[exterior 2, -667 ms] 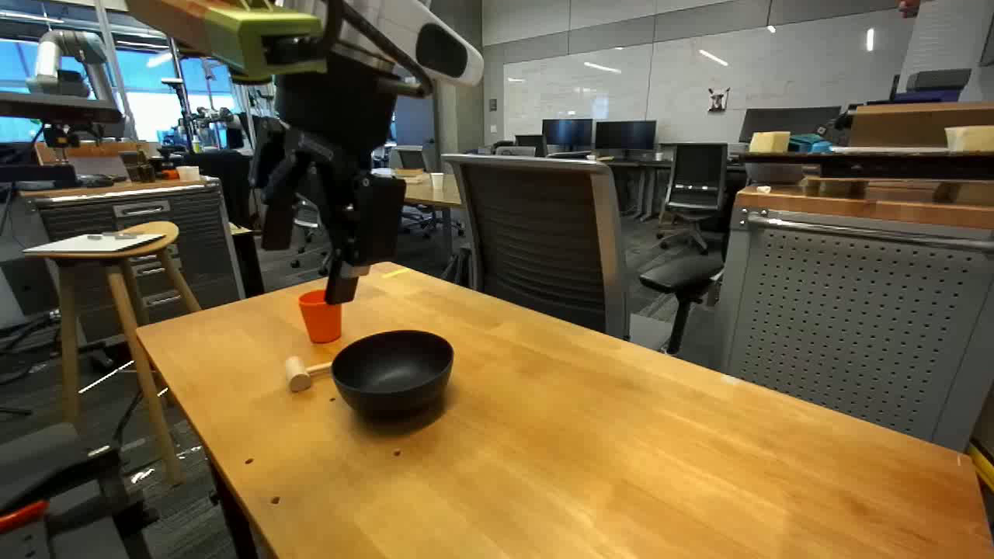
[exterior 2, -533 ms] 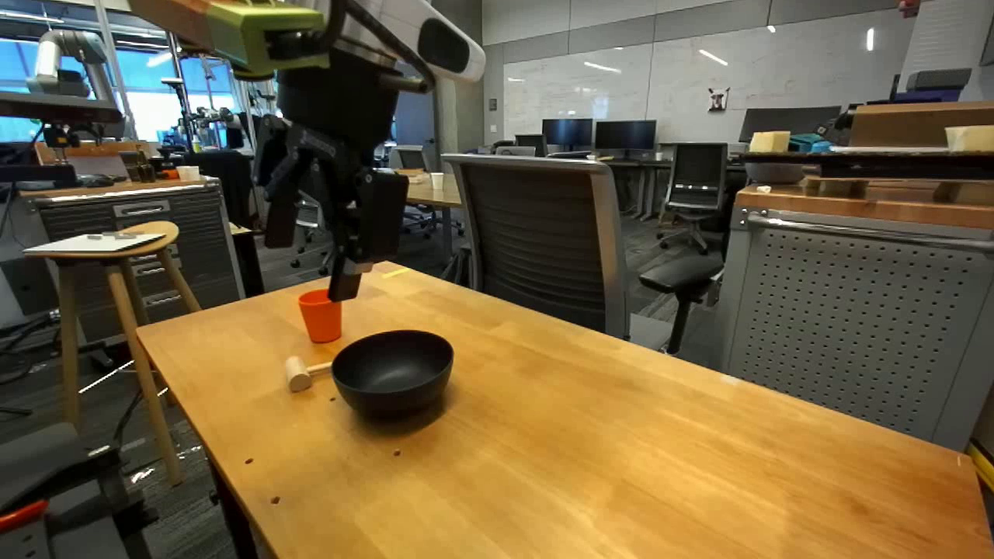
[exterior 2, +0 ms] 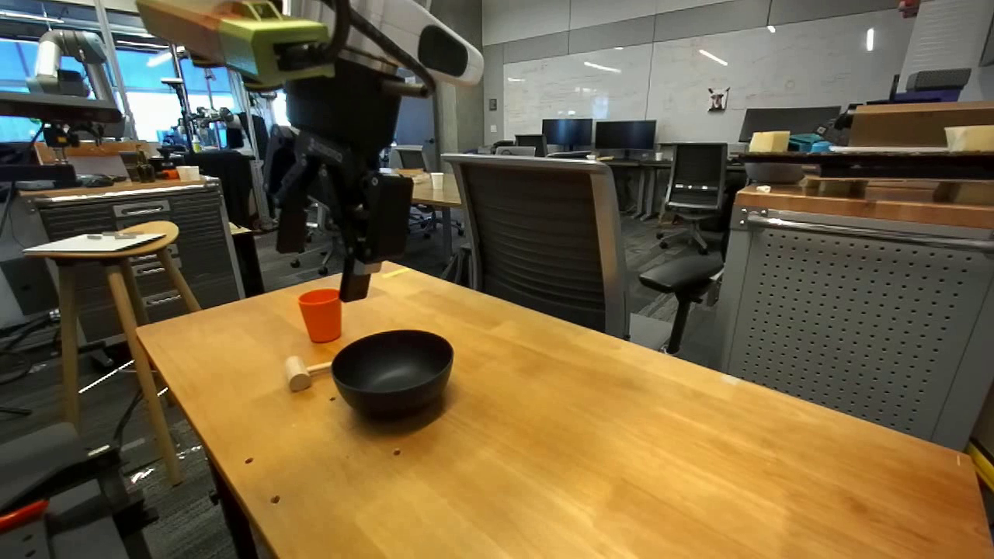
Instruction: Put the orange cup inside the black bowl
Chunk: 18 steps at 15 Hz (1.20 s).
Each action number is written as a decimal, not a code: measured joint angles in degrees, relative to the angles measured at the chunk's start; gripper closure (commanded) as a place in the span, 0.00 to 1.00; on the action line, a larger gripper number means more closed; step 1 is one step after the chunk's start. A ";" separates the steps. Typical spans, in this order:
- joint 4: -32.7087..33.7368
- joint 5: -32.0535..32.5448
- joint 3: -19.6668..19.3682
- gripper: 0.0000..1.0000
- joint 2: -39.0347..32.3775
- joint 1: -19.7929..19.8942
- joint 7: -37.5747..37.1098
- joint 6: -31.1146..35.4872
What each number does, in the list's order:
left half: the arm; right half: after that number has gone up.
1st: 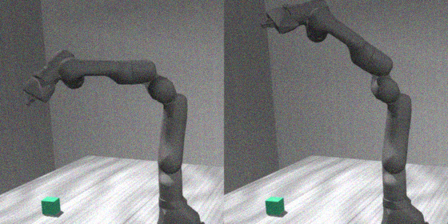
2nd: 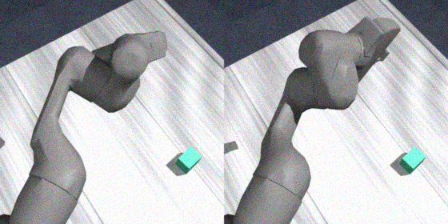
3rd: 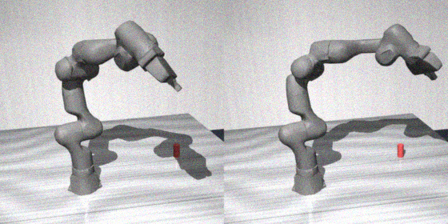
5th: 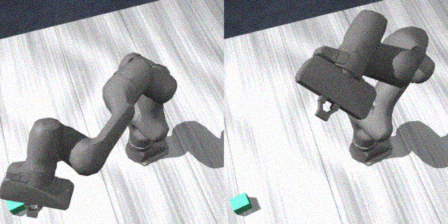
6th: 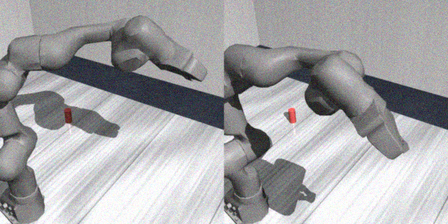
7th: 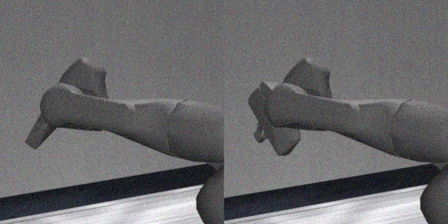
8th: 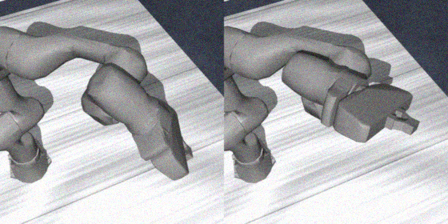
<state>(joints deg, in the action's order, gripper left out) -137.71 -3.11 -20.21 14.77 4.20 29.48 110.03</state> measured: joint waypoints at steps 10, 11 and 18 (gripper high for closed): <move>0.08 -3.83 19.96 0.00 -14.40 -9.10 -7.17 18.15; 1.19 -3.79 21.68 0.00 -16.14 -9.96 -8.21 19.97; 9.23 3.15 28.47 0.00 -27.86 -14.16 -13.91 29.74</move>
<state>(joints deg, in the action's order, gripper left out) -128.48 0.04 8.26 -13.09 -9.96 15.58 139.76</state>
